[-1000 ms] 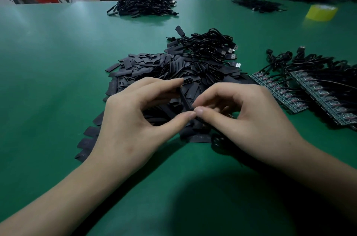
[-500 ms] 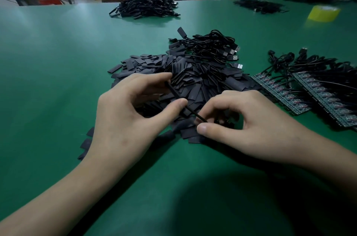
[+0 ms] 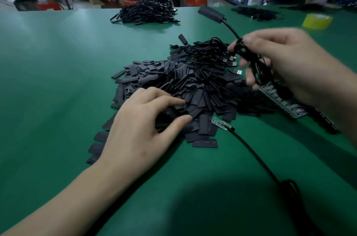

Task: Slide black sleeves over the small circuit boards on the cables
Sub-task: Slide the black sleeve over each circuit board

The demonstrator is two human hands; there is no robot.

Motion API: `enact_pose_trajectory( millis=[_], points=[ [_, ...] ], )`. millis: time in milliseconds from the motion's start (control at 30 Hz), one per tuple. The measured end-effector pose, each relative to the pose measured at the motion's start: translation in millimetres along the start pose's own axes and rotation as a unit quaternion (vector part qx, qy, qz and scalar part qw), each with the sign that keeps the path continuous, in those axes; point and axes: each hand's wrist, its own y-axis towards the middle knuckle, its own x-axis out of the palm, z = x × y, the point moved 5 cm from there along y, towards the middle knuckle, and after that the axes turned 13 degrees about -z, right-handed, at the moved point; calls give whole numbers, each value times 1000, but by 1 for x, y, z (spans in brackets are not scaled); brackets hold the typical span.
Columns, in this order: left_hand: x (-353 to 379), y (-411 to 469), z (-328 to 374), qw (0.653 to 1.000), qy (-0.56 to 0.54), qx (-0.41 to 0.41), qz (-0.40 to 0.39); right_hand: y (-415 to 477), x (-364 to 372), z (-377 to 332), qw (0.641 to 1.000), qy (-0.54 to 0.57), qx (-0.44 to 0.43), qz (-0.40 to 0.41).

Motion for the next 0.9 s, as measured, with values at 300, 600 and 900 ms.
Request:
enact_pose_trajectory(
  millis=[300, 600, 900],
  points=[
    [9, -2, 8, 989, 85, 19, -117, 152, -23, 10, 917, -394, 40, 46],
    [7, -3, 6, 989, 86, 0, -118, 109, 33, 2, 865, -497, -26, -68],
    [9, -1, 12, 989, 91, -3, -115, -31, 51, 22, 817, -555, 62, -146]
  ],
)
